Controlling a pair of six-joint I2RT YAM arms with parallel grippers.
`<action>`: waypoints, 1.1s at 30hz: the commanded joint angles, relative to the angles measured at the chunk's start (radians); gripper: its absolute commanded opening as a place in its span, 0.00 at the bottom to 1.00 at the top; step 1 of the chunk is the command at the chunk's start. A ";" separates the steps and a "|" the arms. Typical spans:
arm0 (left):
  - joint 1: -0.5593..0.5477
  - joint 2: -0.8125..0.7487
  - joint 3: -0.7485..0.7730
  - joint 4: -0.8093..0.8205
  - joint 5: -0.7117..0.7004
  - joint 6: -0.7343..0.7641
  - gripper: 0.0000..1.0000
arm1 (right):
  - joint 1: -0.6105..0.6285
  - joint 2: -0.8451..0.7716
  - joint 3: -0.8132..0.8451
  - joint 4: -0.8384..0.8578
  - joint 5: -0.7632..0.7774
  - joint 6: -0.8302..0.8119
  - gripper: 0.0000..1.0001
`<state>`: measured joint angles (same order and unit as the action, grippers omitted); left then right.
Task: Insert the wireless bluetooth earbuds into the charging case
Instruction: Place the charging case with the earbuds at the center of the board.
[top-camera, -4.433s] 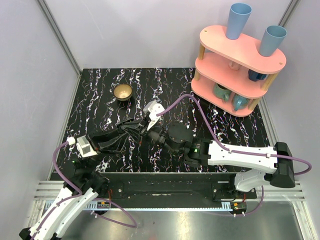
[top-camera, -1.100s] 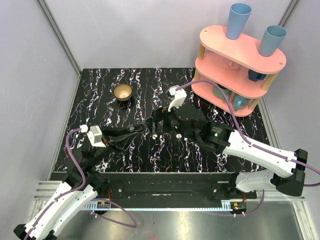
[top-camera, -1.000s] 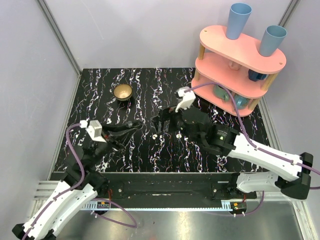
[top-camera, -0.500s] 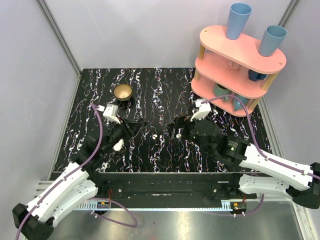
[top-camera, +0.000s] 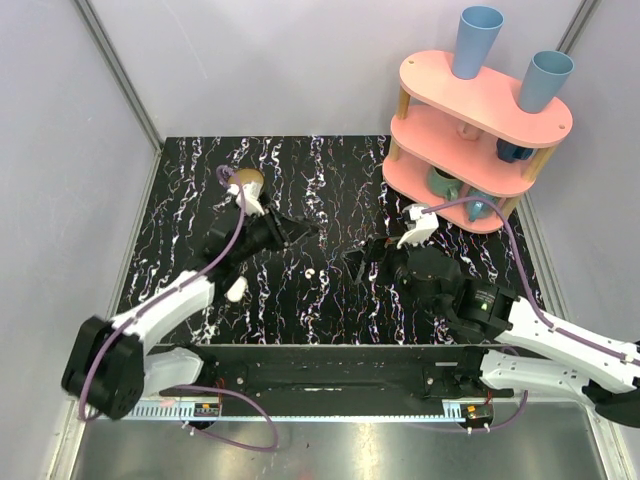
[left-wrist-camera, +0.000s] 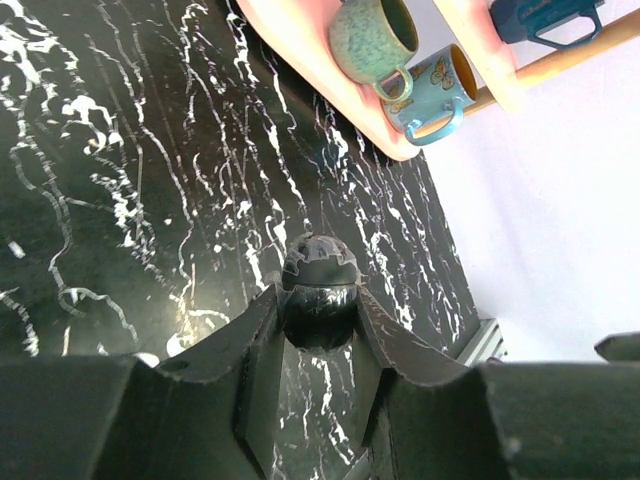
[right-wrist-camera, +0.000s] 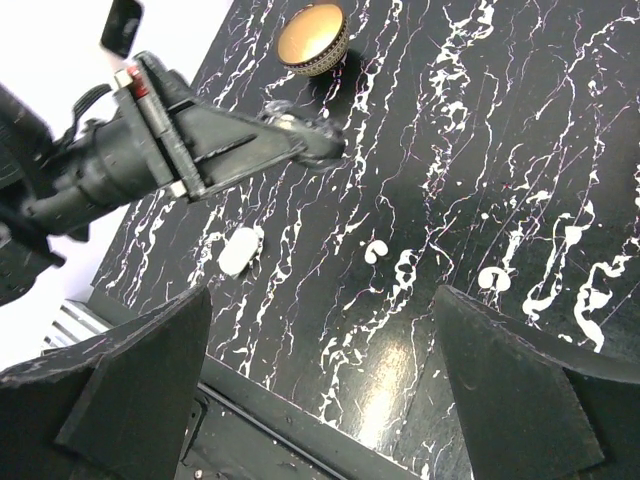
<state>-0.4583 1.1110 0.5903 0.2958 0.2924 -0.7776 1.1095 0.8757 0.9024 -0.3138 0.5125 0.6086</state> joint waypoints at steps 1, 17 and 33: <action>0.004 0.128 0.100 0.221 0.091 -0.080 0.00 | -0.011 -0.026 -0.003 -0.016 0.006 0.002 1.00; -0.008 0.574 0.160 0.580 0.062 -0.290 0.00 | -0.014 -0.118 -0.025 -0.079 0.067 0.010 1.00; -0.031 0.865 0.198 0.779 -0.007 -0.463 0.00 | -0.014 -0.141 -0.031 -0.100 0.070 0.014 1.00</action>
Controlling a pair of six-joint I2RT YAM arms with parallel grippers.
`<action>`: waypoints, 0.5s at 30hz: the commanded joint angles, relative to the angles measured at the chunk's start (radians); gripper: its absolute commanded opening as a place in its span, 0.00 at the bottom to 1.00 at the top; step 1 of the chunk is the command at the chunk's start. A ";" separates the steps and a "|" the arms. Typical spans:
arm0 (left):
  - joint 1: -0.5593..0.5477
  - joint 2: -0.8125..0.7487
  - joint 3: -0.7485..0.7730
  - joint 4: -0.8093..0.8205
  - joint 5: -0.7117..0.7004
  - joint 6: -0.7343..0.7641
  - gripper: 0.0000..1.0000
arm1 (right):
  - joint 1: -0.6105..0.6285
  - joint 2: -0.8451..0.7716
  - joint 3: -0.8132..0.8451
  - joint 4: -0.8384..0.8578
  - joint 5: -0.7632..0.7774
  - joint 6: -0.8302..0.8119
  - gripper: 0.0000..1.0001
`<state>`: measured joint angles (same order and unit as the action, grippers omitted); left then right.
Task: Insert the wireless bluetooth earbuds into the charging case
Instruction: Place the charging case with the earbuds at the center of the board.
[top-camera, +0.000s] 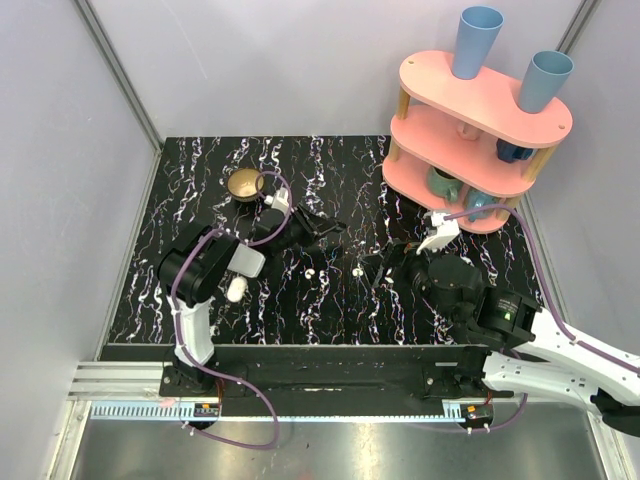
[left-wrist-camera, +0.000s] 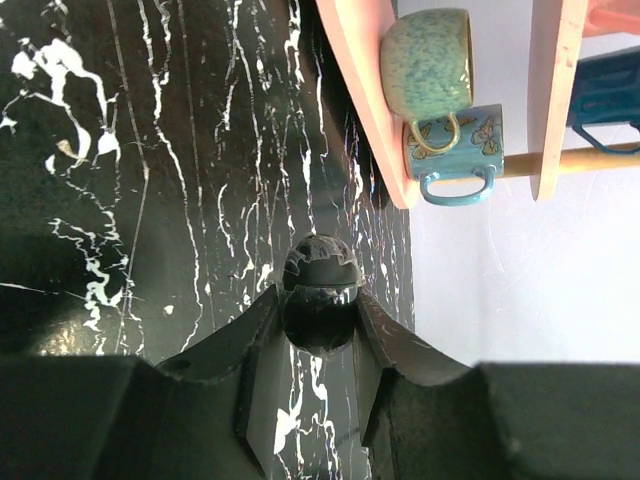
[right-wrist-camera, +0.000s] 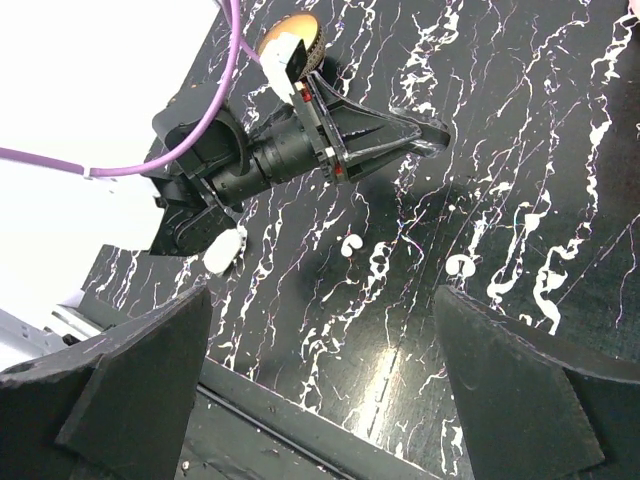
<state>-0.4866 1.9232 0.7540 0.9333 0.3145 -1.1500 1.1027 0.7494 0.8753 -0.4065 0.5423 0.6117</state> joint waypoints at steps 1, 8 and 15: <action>-0.003 0.054 0.039 0.124 -0.031 -0.088 0.00 | -0.009 -0.015 -0.004 -0.009 0.041 0.011 1.00; -0.024 0.048 0.056 -0.042 -0.095 -0.045 0.06 | -0.009 -0.024 -0.004 -0.014 0.050 0.000 1.00; -0.024 0.072 0.076 -0.139 -0.114 -0.027 0.16 | -0.009 -0.027 -0.002 -0.015 0.051 -0.012 1.00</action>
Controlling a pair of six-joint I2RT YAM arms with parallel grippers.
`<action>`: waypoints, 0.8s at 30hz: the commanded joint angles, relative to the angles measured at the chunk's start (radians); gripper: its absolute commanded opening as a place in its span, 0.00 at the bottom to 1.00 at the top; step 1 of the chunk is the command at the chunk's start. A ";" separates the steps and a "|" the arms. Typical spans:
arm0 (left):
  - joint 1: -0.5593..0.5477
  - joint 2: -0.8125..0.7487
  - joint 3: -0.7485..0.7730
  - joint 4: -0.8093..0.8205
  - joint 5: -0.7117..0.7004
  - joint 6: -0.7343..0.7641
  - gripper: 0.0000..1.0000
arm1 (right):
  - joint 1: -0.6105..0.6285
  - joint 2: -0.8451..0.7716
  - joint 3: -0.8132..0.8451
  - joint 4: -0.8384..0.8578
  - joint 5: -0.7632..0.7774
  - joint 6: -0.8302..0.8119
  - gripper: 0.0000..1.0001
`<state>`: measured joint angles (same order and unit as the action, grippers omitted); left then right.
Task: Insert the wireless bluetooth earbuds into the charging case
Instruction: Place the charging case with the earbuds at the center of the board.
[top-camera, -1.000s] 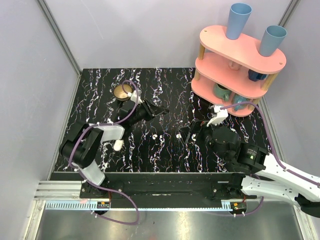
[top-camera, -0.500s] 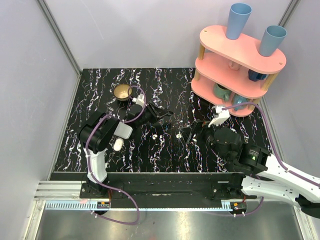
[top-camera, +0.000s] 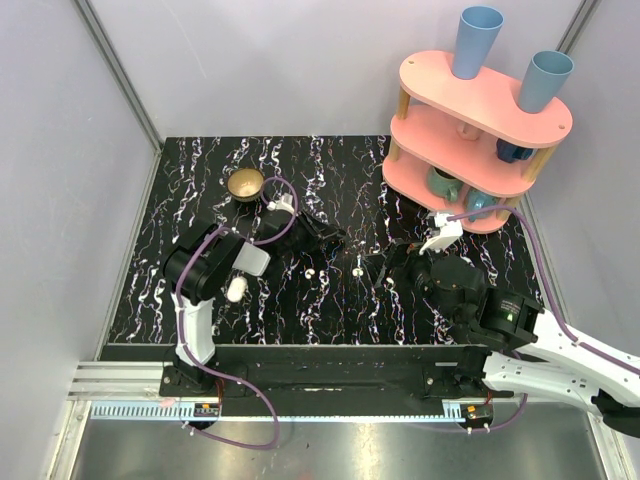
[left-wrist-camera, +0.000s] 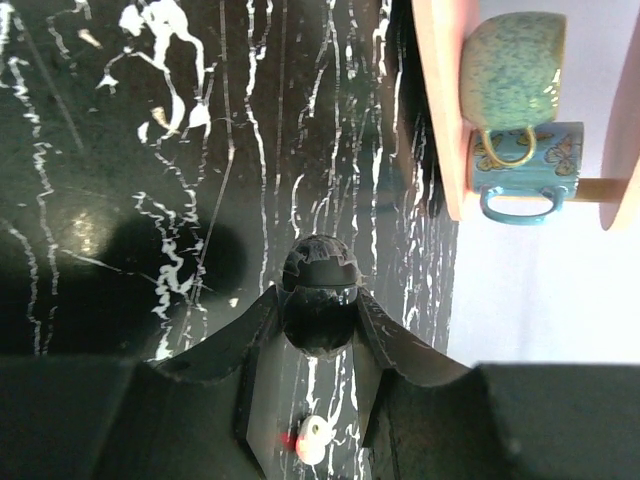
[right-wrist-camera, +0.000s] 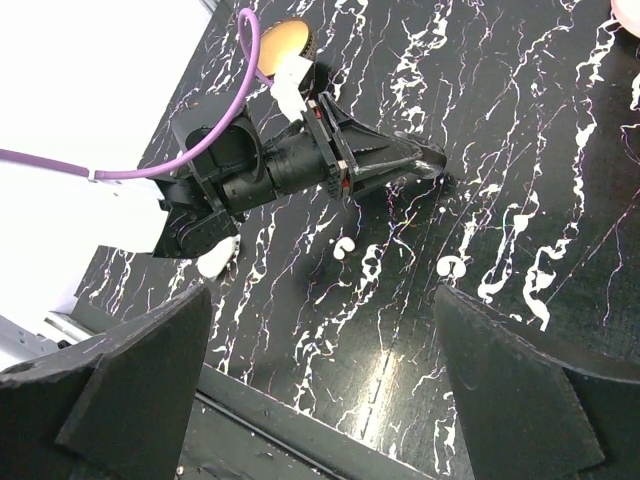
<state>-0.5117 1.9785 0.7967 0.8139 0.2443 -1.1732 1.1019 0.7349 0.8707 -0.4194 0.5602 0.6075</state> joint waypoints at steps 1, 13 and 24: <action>0.001 0.020 0.036 -0.021 -0.040 -0.003 0.18 | -0.008 -0.014 0.002 -0.004 0.033 -0.009 1.00; -0.001 -0.027 0.055 -0.206 -0.074 0.083 0.44 | -0.008 -0.025 -0.001 -0.019 0.017 -0.005 1.00; -0.001 -0.148 0.015 -0.351 -0.125 0.178 0.54 | -0.008 -0.022 -0.002 -0.019 0.010 0.009 1.00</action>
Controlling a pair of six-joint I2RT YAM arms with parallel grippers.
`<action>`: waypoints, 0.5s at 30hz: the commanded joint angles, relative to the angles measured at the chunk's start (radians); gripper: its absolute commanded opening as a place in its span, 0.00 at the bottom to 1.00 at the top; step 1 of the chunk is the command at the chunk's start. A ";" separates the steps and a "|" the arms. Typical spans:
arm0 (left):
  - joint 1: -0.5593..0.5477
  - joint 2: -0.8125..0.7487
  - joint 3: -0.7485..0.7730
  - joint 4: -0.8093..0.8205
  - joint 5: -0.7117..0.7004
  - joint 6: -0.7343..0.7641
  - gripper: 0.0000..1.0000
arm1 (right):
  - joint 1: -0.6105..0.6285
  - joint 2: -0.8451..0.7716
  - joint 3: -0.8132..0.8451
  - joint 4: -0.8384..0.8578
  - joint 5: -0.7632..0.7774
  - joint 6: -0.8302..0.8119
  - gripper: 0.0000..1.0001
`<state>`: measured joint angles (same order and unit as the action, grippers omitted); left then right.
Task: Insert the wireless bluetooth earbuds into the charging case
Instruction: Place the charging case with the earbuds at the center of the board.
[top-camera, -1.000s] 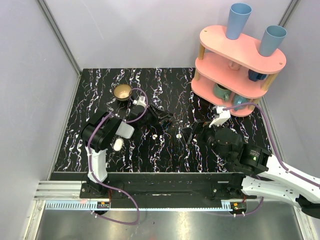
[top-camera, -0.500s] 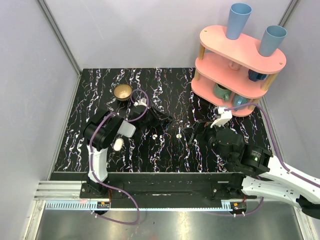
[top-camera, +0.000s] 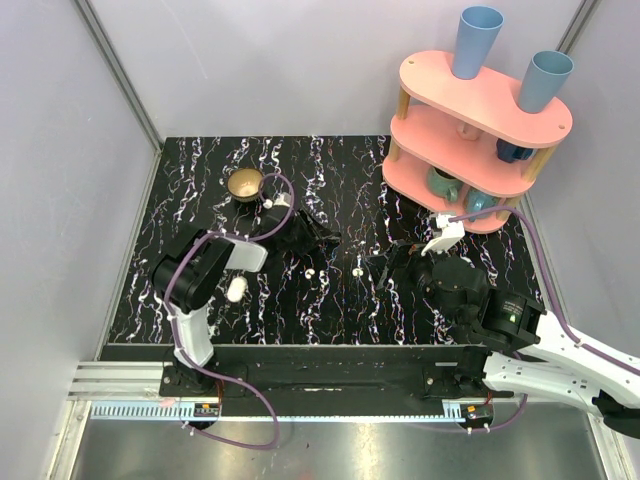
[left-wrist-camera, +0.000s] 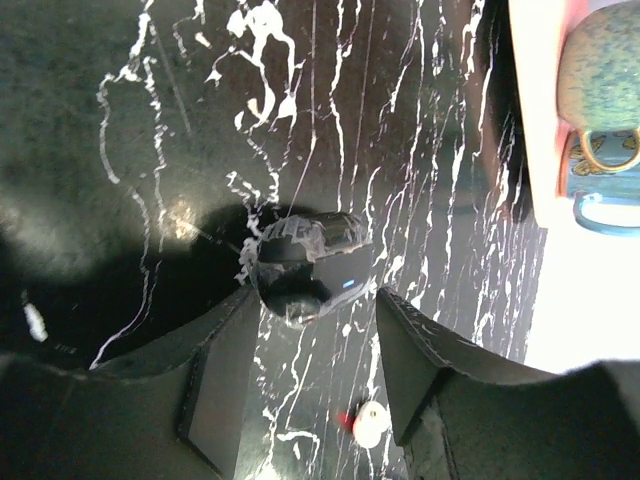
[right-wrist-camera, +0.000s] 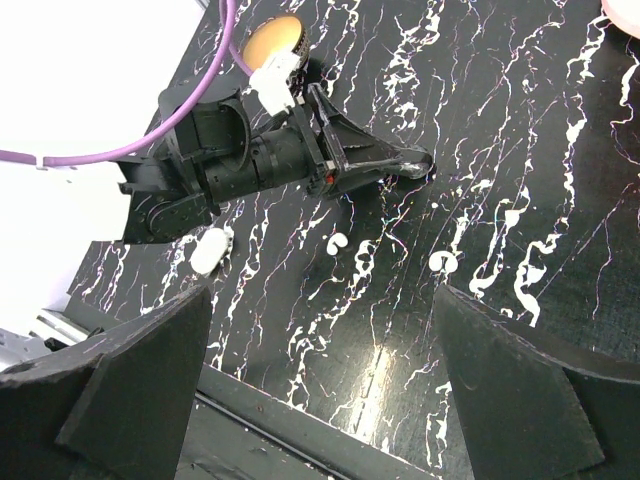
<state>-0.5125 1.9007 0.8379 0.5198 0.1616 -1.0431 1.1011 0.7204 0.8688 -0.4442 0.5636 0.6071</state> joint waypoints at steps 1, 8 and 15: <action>0.000 -0.080 -0.029 -0.063 -0.042 0.052 0.55 | -0.007 -0.007 -0.002 0.004 0.009 0.013 1.00; 0.000 -0.213 -0.074 -0.129 -0.076 0.133 0.55 | -0.007 -0.006 -0.005 0.006 0.007 0.023 1.00; -0.001 -0.511 -0.118 -0.353 -0.199 0.343 0.56 | -0.007 0.017 -0.008 0.016 0.001 0.023 1.00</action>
<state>-0.5129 1.5749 0.7349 0.2840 0.0731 -0.8570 1.1011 0.7242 0.8623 -0.4480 0.5632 0.6228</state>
